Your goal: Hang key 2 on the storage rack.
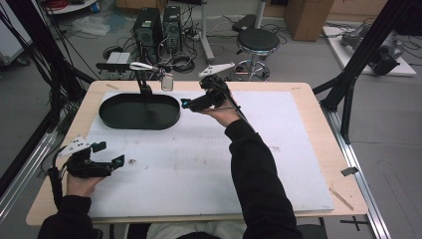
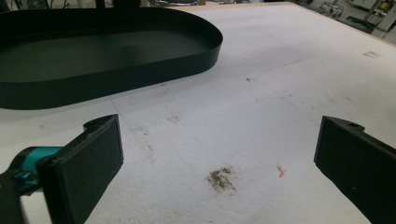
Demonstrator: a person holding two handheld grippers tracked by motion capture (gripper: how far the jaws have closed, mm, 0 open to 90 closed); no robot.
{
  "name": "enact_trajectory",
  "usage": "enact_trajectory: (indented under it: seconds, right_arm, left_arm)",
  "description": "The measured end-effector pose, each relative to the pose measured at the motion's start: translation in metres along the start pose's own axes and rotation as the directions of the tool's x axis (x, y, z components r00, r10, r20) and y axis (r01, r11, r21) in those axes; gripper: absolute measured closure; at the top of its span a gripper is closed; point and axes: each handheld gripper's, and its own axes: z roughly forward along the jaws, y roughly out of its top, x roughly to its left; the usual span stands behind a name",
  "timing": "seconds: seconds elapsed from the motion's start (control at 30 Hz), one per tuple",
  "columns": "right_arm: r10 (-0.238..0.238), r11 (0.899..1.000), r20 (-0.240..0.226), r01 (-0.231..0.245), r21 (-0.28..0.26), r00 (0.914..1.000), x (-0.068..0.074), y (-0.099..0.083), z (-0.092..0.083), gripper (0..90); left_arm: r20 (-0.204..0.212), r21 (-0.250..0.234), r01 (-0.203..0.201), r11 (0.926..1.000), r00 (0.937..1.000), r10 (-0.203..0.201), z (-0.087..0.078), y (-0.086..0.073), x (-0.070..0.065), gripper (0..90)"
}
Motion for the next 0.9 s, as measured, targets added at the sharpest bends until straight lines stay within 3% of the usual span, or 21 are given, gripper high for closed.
enact_trajectory:
  seconds: [0.23,0.33,0.57,0.9]
  right_arm:
    - [0.024,0.999,0.024,-0.023,-0.031,0.9994,-0.009,-0.021,-0.028,0.7]
    - [0.030,0.998,0.056,-0.027,-0.051,0.9980,-0.013,-0.035,-0.044,0.7]
    - [0.046,0.997,0.089,-0.039,-0.070,0.9950,-0.018,-0.056,-0.069,0.7]
    - [0.091,0.994,0.121,-0.083,-0.067,0.9884,-0.028,-0.088,-0.091,0.7]
  left_arm:
    - [-0.012,-0.007,0.003,1.0000,0.9999,-0.003,-0.002,0.001,-0.002,1.7]
    - [-0.012,0.003,-0.003,1.0000,0.9999,0.003,-0.001,0.001,-0.003,1.8]
    - [0.003,0.008,0.000,1.0000,1.0000,0.000,0.001,0.000,-0.002,1.7]
    - [0.026,0.043,-0.035,0.9984,0.9991,0.034,-0.001,-0.002,-0.010,1.7]
